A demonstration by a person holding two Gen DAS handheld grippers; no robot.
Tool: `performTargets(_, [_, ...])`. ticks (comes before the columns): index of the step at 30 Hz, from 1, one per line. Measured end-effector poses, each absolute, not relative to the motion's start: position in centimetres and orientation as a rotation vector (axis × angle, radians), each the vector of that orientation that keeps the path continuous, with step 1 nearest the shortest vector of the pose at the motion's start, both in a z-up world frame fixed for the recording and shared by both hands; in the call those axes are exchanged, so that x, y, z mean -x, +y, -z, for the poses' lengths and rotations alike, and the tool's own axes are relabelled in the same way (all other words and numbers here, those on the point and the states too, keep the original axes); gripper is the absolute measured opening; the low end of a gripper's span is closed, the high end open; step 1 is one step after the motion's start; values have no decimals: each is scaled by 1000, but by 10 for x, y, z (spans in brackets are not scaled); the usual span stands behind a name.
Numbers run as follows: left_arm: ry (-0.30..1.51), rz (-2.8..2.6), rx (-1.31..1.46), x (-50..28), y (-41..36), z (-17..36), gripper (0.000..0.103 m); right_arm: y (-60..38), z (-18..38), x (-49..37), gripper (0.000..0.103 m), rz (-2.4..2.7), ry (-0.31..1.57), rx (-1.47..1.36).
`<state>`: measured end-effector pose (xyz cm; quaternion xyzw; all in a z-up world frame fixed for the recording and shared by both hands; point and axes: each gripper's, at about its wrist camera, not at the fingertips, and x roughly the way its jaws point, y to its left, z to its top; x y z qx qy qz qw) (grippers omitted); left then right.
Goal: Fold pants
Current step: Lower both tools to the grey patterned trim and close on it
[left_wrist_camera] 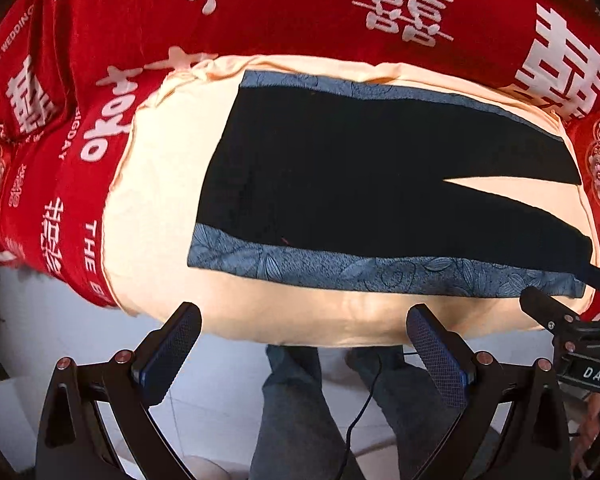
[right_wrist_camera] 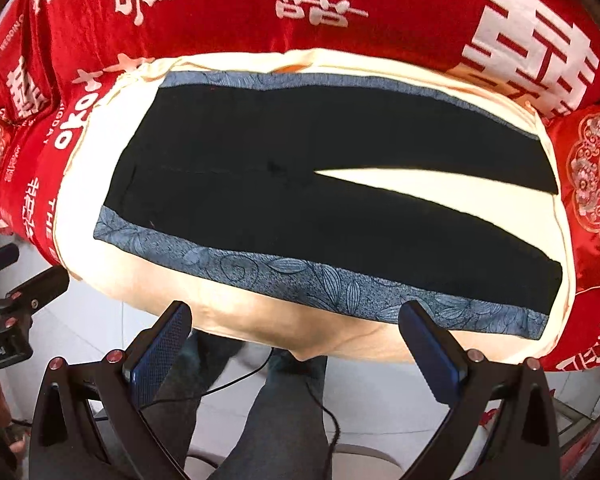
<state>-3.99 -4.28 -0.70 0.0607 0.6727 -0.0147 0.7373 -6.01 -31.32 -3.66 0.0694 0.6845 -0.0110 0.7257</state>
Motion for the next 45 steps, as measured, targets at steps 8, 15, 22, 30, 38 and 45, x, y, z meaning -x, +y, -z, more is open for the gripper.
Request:
performTargets(8, [1487, 68, -34, 29, -9, 52, 103, -320, 83, 73, 103, -107, 1416, -642])
performTargets(15, [1519, 81, 73, 30, 34, 129, 103, -282, 191, 94, 76, -253, 1398, -1009])
performTargets(22, [1535, 152, 305, 38, 62, 195, 103, -258, 278, 98, 76, -319, 1316, -1220])
performTargets(30, [1521, 244, 467, 34, 64, 213, 103, -270, 270, 87, 76, -346, 1077, -1429])
performTargets(38, [1493, 237, 848, 17, 56, 224, 103, -279, 217, 74, 76, -455, 994, -1399])
performTargets(45, [1435, 161, 767, -3, 67, 227, 79, -292, 255, 92, 76, -343, 1079, -1388])
